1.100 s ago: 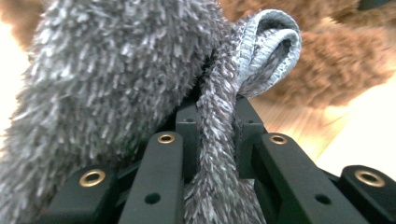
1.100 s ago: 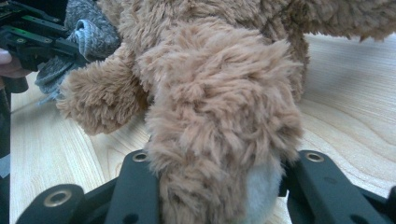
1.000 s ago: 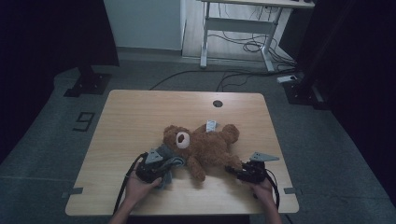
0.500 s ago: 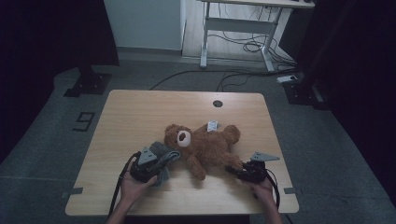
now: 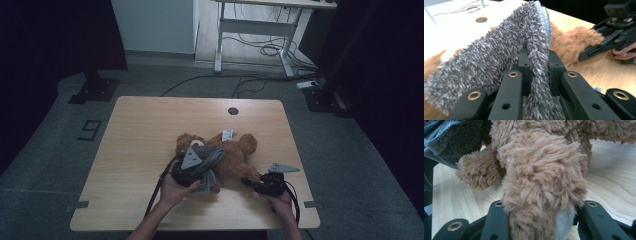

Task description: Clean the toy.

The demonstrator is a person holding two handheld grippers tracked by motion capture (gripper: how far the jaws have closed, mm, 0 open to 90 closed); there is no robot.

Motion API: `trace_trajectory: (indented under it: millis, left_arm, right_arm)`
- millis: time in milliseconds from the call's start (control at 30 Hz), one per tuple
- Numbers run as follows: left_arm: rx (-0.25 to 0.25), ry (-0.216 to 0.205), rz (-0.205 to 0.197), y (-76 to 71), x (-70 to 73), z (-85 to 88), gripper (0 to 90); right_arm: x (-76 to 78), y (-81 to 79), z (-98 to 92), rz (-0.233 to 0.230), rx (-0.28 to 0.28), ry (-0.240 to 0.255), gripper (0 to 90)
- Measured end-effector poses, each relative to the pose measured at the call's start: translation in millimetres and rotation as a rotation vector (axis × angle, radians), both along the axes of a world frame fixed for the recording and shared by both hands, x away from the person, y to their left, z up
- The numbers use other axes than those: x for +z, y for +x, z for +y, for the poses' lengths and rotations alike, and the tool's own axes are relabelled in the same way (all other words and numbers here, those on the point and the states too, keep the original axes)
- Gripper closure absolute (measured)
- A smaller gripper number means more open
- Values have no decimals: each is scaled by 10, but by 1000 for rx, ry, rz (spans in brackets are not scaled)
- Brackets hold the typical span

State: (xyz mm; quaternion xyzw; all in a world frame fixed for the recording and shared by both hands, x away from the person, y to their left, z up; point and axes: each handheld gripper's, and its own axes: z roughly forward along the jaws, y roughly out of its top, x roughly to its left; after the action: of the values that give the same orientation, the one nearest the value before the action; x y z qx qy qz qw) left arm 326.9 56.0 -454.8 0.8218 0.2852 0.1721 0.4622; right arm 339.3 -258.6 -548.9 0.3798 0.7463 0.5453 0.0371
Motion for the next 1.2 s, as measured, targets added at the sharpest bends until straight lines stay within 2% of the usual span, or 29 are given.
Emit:
trace_trajectory:
  millis: [33, 67, 100, 200, 333, 433, 567, 733, 867, 1000, 1100, 1167, 1200]
  left_arm:
    - [-27, 18, 9, 35, -1, -159, 767]
    - [-27, 18, 9, 35, -1, -159, 767]
    - [-45, 27, 24, 72, -18, -276, 767]
    - [-59, 31, 53, 121, -65, -414, 767]
    - [-69, 25, 74, 131, -115, -507, 767]
    - [-102, 38, 88, 98, -205, -611, 766]
    - [-114, 40, 99, 64, -301, -646, 764]
    - [-114, 32, 117, 54, -367, -600, 767]
    - [-90, 8, 119, 16, -393, -492, 770]
    - [-81, 12, 125, -23, -431, -384, 770]
    - [-57, 21, 134, -53, -482, -212, 770]
    - [-34, 12, 142, -60, -495, -102, 770]
    - [-34, 12, 142, -60, -495, -102, 770]
  right_arm:
    - [0, 1, -1, 0, 1, 0, 590]
    - [0, 0, 0, 1, 0, 0, 590]
    - [0, 0, 1, 0, 0, 0, 590]
    - [1, -4, 2, 0, -1, 0, 590]
    - [-5, 0, 0, 1, -3, 5, 590]
    - [-5, 0, -3, 3, -1, 4, 590]
    - [-6, 0, -3, 5, -2, 8, 590]
    - [-7, 0, -4, 7, 4, 2, 590]
    - [-8, 1, -5, 5, 3, 7, 590]
    - [-9, 2, -9, 5, 6, 7, 590]
    - [-6, -1, -10, 5, 7, 6, 590]
    - [-7, 0, -11, 5, 8, 7, 589]
    - [-7, 0, -11, 5, 8, 7, 589]
